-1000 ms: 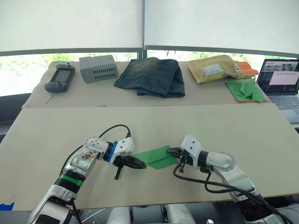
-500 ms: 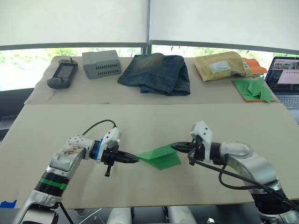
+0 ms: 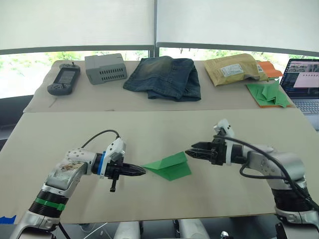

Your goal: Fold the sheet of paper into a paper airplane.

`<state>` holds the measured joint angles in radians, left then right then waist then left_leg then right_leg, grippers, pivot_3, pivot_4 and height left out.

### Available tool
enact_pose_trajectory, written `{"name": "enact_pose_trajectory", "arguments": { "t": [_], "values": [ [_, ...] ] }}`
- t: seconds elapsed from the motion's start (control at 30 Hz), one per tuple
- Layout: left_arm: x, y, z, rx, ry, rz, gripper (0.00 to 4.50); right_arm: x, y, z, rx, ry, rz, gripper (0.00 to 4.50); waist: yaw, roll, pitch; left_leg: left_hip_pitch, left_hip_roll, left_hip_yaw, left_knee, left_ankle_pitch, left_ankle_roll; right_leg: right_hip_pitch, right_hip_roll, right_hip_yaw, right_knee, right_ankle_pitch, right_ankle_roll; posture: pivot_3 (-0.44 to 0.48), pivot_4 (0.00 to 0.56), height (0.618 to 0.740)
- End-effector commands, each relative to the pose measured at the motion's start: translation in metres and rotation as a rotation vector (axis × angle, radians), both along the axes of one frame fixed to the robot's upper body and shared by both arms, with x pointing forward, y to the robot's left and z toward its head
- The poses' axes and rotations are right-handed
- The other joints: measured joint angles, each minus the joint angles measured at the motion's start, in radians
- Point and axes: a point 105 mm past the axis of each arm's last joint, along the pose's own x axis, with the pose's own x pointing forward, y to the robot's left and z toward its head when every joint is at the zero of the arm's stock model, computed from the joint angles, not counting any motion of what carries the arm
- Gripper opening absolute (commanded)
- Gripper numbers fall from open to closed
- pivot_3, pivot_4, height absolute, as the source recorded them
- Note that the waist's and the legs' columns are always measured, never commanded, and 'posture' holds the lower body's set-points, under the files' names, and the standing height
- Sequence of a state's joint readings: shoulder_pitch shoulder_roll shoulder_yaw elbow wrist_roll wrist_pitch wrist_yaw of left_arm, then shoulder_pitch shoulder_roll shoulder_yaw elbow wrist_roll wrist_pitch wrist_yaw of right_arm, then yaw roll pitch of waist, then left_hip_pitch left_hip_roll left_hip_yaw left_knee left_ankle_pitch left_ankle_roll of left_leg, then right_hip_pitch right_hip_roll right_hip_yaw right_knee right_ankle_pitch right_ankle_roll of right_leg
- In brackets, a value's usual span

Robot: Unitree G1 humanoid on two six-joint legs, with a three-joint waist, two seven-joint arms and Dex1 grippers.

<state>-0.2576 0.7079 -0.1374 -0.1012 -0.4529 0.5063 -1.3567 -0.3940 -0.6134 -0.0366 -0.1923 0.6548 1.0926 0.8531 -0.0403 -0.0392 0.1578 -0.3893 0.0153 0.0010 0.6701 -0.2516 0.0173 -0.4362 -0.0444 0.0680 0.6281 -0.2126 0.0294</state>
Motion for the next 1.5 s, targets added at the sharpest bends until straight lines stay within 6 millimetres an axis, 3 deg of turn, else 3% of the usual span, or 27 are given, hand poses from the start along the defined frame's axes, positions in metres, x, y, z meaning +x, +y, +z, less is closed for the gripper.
{"name": "enact_pose_trajectory", "arguments": {
  "t": [0.03, 0.27, 0.6, 0.7, 0.87, 0.9, 0.93, 1.13, 1.23, 1.37, 1.5],
  "values": [
    [0.007, 0.000, 0.010, -0.014, -0.078, 0.051, 0.00, -0.001, 0.002, 0.001, 0.054, 0.075, 0.061, 2.98, 0.000, 0.000, 0.000, 0.000, 0.000, 0.000, 0.000, 0.000, 0.000, 0.000, 0.000, 0.000, 0.000, 0.000, 0.000, 0.000, 0.150, 0.728],
    [0.009, 0.010, 0.008, -0.005, -0.067, 0.147, 0.00, 0.005, 0.006, -0.011, 0.040, 0.105, 0.131, 2.98, -0.003, 0.001, 0.000, -0.001, 0.000, 0.000, 0.000, 0.000, 0.000, -0.001, 0.000, 0.000, 0.000, 0.000, 0.000, 0.000, 0.150, 0.728],
    [0.004, 0.020, 0.004, 0.023, -0.093, 0.211, 0.00, 0.005, 0.025, -0.011, 0.116, 0.142, 0.231, 2.98, -0.002, 0.001, 0.001, 0.000, 0.000, 0.000, 0.001, 0.000, 0.000, -0.001, 0.000, 0.000, 0.001, 0.001, 0.000, 0.000, 0.150, 0.728],
    [0.000, 0.018, 0.005, 0.018, -0.085, 0.210, 0.00, 0.002, 0.028, -0.017, 0.097, 0.157, 0.260, 2.19, -0.002, 0.001, 0.001, -0.001, 0.000, 0.000, 0.002, 0.000, 0.000, -0.001, 0.000, 0.000, 0.001, 0.002, -0.002, 0.000, 0.150, 0.728],
    [-0.001, 0.023, 0.009, 0.010, -0.092, 0.221, 0.00, 0.000, 0.026, -0.012, 0.078, 0.097, 0.295, 0.44, -0.002, 0.001, 0.001, -0.001, 0.001, 0.000, 0.004, 0.000, 0.000, -0.001, 0.000, 0.000, 0.001, 0.002, -0.002, 0.000, 0.150, 0.728],
    [0.000, 0.023, 0.011, 0.003, -0.096, 0.224, 0.00, 0.000, 0.026, -0.008, 0.081, 0.063, 0.307, 0.07, -0.002, 0.001, 0.001, -0.001, 0.001, 0.000, 0.004, 0.000, 0.000, -0.001, 0.000, 0.000, 0.002, 0.002, -0.002, 0.000, 0.150, 0.728],
    [0.001, 0.025, 0.013, -0.003, -0.099, 0.226, 0.00, 0.004, 0.025, -0.001, 0.079, 0.001, 0.300, 0.03, -0.001, 0.001, 0.001, -0.001, 0.001, 0.000, 0.004, 0.000, 0.000, -0.001, 0.000, 0.000, 0.002, 0.002, -0.002, 0.000, 0.150, 0.728],
    [0.003, 0.029, 0.023, -0.036, -0.071, 0.221, 0.00, 0.011, 0.032, 0.047, 0.122, -0.305, 0.273, 0.03, -0.003, 0.002, 0.001, -0.001, 0.001, 0.000, 0.006, 0.000, 0.000, 0.000, 0.001, 0.000, 0.002, 0.003, 0.000, 0.000, 0.150, 0.728],
    [0.007, 0.031, 0.031, -0.054, -0.081, 0.214, 0.00, 0.006, 0.039, 0.059, 0.014, -0.576, 0.322, 0.03, -0.002, 0.002, 0.002, -0.002, 0.001, 0.000, 0.006, 0.000, 0.000, -0.001, 0.001, 0.000, 0.002, 0.003, 0.000, 0.000, 0.150, 0.728],
    [0.015, 0.033, 0.044, -0.115, -0.124, 0.224, 0.00, 0.006, 0.044, 0.048, -0.160, -0.878, 0.372, 0.03, -0.001, 0.002, 0.002, -0.002, 0.000, 0.001, 0.007, 0.000, 0.000, -0.001, 0.000, 0.000, 0.001, 0.003, 0.001, 0.000, 0.150, 0.728],
    [0.017, 0.032, 0.051, -0.141, -0.148, 0.220, 0.00, 0.002, 0.046, 0.023, -0.318, -1.153, 0.447, 0.03, -0.001, 0.002, 0.002, -0.002, 0.000, 0.002, 0.007, 0.000, 0.000, -0.001, 0.000, 0.000, 0.002, 0.003, 0.001, 0.000, 0.150, 0.728]
  ]
}}
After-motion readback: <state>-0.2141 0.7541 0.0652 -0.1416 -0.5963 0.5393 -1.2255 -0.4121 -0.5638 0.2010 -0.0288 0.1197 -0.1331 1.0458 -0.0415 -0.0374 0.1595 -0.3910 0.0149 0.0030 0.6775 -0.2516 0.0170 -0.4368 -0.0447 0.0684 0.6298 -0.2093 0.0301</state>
